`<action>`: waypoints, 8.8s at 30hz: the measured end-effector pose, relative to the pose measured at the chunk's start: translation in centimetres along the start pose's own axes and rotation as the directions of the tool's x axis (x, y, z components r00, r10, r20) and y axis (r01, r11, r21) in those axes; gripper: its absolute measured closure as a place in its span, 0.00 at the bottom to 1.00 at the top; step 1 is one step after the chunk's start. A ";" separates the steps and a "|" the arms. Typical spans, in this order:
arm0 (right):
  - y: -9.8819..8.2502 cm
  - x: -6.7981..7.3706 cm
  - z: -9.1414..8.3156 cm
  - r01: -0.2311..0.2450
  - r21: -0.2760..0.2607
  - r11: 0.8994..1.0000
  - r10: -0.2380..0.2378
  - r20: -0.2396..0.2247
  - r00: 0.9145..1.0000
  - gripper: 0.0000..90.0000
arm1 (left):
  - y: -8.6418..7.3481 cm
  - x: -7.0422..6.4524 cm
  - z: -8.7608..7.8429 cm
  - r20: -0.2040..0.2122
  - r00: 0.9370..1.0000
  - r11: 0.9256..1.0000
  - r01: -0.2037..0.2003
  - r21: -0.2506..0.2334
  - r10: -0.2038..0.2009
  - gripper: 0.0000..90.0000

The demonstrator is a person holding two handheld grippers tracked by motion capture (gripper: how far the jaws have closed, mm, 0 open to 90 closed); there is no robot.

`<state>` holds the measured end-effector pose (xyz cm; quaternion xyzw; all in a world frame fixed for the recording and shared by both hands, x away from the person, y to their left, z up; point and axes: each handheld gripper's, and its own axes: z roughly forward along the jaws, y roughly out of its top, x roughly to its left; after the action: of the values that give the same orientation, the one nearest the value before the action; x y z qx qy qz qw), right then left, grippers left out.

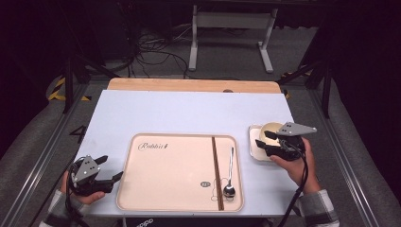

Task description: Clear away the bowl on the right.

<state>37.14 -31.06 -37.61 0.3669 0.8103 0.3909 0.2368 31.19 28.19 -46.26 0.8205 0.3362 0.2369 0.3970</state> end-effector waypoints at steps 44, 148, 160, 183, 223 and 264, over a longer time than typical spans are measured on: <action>-6.1 -8.9 0.6 -0.428 0.048 0.903 0.424 0.078 0.902 0.51 | 0.3 -0.3 0.6 0.002 1.000 1.000 -0.020 0.022 0.020 0.23; 5.2 0.8 2.5 -0.061 -0.130 0.990 0.057 -0.033 0.998 0.91 | 0.4 0.0 0.3 -0.001 1.000 1.000 -0.006 0.004 0.006 0.23; 7.4 5.3 7.5 0.024 -0.071 0.997 -0.033 -0.140 0.990 0.91 | 0.4 0.0 0.2 -0.003 1.000 1.000 -0.004 0.003 0.004 0.22; 8.9 9.7 15.5 0.063 0.047 0.997 -0.050 -0.245 0.968 0.90 | 0.4 0.0 0.3 0.007 1.000 1.000 -0.009 0.008 0.009 0.23; 7.7 8.6 17.9 0.024 0.139 0.990 0.002 -0.180 0.984 0.77 | 0.3 0.0 0.5 0.009 1.000 1.000 -0.003 0.013 0.002 0.22; 3.3 3.2 3.6 0.036 -0.046 0.998 -0.040 -0.091 0.995 0.59 | 0.2 0.0 0.1 -0.016 1.000 1.000 -0.009 0.022 0.009 0.22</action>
<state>38.95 -25.53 -37.42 0.3277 0.8182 0.4206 0.2149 31.30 28.03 -46.19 0.8244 0.3381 0.2417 0.3843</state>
